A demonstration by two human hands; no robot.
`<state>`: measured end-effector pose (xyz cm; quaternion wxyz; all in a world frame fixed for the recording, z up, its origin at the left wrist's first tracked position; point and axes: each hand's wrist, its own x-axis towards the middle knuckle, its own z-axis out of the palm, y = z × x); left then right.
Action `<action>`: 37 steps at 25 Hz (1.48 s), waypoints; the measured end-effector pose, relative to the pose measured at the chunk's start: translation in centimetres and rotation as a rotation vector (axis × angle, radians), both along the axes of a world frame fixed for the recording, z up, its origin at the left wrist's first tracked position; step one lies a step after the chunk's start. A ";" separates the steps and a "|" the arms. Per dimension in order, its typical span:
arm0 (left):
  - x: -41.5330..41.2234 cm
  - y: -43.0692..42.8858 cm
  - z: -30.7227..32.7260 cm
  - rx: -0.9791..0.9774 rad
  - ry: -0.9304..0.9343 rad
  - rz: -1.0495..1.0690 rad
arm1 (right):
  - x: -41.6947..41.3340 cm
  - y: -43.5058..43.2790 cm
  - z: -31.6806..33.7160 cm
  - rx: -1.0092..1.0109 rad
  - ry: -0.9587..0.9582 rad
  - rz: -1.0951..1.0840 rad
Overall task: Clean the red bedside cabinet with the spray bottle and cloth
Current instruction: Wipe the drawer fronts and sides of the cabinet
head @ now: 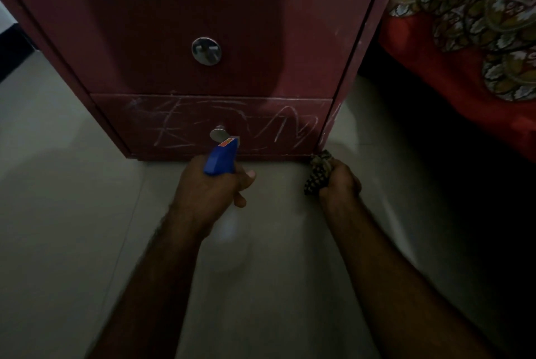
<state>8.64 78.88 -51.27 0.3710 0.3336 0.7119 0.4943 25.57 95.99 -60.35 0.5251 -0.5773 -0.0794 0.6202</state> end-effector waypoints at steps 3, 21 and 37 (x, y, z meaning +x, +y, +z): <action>0.5 0.1 0.3 0.025 -0.005 -0.022 | 0.7 0.2 1.1 -0.007 0.086 0.095; 2.7 0.2 2.8 0.081 0.028 -0.072 | 0.1 -0.5 5.0 0.213 0.289 0.222; 3.2 -0.2 6.2 0.131 0.043 -0.064 | 0.2 0.1 8.9 0.244 0.351 0.220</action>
